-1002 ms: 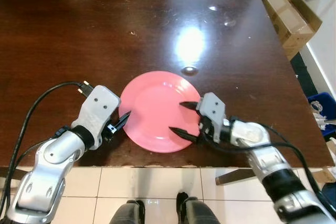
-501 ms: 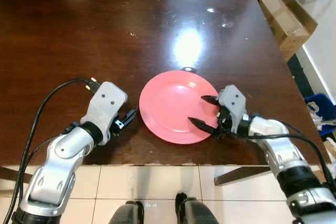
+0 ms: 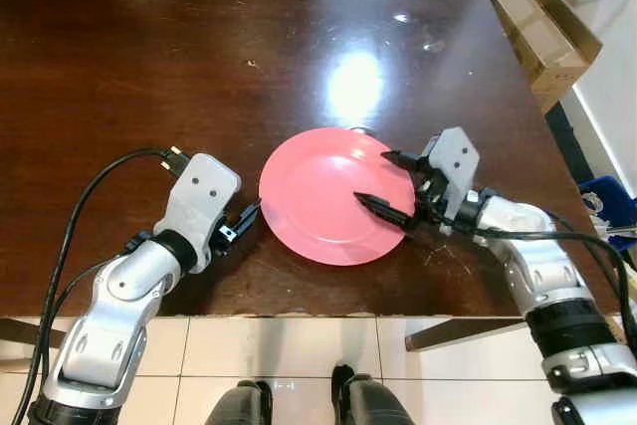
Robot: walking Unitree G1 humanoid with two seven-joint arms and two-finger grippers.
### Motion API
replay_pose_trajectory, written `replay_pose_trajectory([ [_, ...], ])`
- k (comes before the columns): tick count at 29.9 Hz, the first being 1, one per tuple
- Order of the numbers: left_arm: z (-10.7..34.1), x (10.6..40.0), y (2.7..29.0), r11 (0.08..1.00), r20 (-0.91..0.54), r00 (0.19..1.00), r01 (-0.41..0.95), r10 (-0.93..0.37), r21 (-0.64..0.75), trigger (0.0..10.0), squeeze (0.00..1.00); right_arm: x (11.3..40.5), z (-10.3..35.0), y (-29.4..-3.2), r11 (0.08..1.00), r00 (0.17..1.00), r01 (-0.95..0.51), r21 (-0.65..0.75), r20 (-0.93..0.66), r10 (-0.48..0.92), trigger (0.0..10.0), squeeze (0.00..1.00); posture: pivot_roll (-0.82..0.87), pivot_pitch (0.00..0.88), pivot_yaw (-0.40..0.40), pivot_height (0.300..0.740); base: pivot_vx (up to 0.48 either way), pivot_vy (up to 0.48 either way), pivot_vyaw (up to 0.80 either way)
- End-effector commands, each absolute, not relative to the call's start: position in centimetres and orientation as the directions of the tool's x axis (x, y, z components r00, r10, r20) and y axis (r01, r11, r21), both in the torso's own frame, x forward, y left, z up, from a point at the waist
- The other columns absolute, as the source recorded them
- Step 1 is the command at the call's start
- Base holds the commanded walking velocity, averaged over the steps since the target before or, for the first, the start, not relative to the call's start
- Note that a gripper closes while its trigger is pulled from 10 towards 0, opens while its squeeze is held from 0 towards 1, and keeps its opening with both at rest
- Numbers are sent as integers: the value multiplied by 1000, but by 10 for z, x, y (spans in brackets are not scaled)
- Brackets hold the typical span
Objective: Setting the table
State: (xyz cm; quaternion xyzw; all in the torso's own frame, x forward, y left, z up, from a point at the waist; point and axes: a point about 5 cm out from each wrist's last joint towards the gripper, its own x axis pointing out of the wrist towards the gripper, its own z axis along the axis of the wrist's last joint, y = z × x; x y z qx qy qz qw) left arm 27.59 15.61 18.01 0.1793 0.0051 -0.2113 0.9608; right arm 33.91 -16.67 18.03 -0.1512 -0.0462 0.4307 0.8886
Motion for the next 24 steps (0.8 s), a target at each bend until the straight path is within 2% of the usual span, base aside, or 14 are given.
replay_pose_trajectory([
  [1, 174, 274, 156, 846, -100, 908, 416, -407, 334, 10000, 0, 338, 176, -168, 582, 623, -758, -295, -58, 780, 10000, 0, -42, 169, 17, 740, 0, 0, 0],
  [14, 174, 274, 156, 847, -97, 909, 414, -405, 335, 10000, 0, 336, 178, -168, 583, 621, -761, -283, -61, 781, 10000, 0, -42, 169, 17, 740, 0, 0, 0],
  [16, 173, 274, 155, 853, -94, 911, 410, -402, 323, 10000, 0, 336, 186, -169, 605, 631, -751, -265, -17, 776, 10000, 0, -54, 163, 16, 740, 0, 0, 0],
  [17, 171, 279, 158, 933, -24, 960, 278, -280, 229, 10000, 0, 298, 210, -145, 843, 787, -535, 49, 393, 476, 10000, 0, -119, 92, 49, 740, 0, 0, 0],
  [18, 170, 281, 159, 949, -9, 970, 239, -243, 205, 10000, 0, 285, 216, -145, 873, 823, -457, 172, 454, 342, 10000, 0, -112, 88, 47, 740, 0, 0, 0],
  [19, 170, 281, 159, 949, -9, 970, 239, -243, 205, 10000, 0, 285, 216, -145, 873, 823, -457, 172, 454, 342, 10000, 0, -112, 88, 47, 740, 0, 0, 0],
  [20, 170, 282, 159, 955, -1, 974, 221, -225, 197, 10000, 0, 282, 213, -143, 879, 844, -412, 239, 463, 270, 10000, 0, -106, 85, 48, 740, 0, 0, 0],
  [24, 169, 282, 158, 951, 1, 974, 223, -228, 213, 10000, 0, 288, 206, -142, 884, 852, -405, 232, 445, 274, 10000, 0, -100, 83, 51, 740, 0, 0, 0],
])
